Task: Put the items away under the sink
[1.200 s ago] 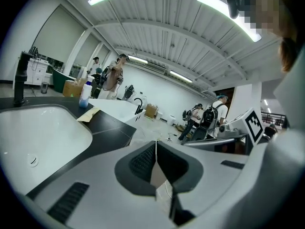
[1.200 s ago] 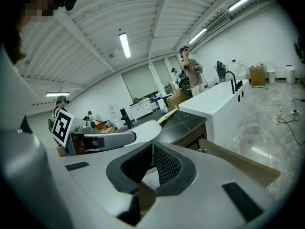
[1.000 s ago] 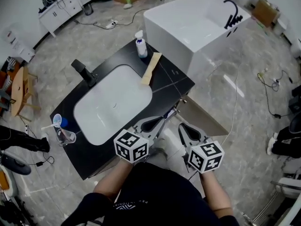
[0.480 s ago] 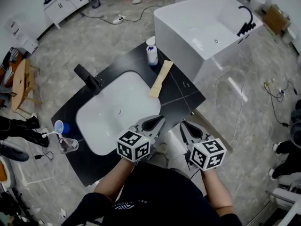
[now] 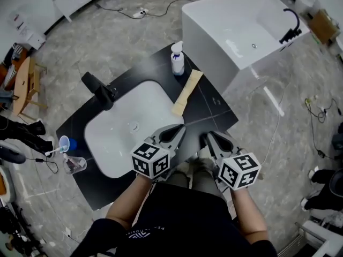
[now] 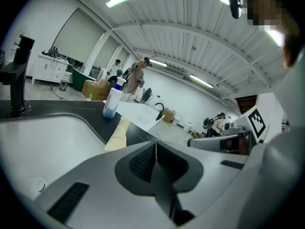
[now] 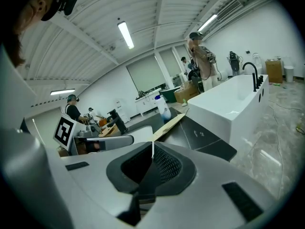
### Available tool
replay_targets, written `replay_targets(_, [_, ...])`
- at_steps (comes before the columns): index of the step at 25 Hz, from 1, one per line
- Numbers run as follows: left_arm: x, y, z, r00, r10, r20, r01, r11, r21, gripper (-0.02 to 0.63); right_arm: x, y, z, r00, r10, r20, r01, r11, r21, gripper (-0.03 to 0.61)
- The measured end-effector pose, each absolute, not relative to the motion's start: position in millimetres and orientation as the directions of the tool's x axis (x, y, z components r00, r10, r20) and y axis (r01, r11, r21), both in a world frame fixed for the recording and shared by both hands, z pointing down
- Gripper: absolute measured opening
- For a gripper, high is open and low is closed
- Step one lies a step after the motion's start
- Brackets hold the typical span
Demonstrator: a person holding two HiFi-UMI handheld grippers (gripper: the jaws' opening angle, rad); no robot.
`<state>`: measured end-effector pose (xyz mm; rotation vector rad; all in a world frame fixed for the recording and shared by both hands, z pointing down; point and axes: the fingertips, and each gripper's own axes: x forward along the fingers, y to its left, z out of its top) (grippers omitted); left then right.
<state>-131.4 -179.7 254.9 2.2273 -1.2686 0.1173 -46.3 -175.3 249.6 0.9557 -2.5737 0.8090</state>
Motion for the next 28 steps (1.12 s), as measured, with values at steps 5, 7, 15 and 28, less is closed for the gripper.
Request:
replay_targets(5, [-141,-213,254,0.452,-0.812,0.370,-0.865,-0.298,0.404,0.015,-49,-213,245,-0.784,-0.443,0.436,-0.610,0.679,-0.408,0.037])
replay_targets(7, [-141,-223,254,0.421,-0.824,0.380,-0.879,-0.267,0.395,0.015,-47,-224,242,-0.799,-0.409,0.441,-0.583,0.707,-0.401,0.037])
replay_targets(15, [-148,-263,262,0.356,-0.834,0.421,-0.915,-0.220,0.339,0.015,-57,-264,249,-0.836,-0.322,0.444,-0.511,0.753,-0.416,0.037])
replay_targets(28, [-164,-307,289,0.264,-0.791,0.552,-0.963,-0.179,0.204,0.017,-78,-305,263,-0.865,-0.218,0.452,-0.433,0.781,-0.450,0.037])
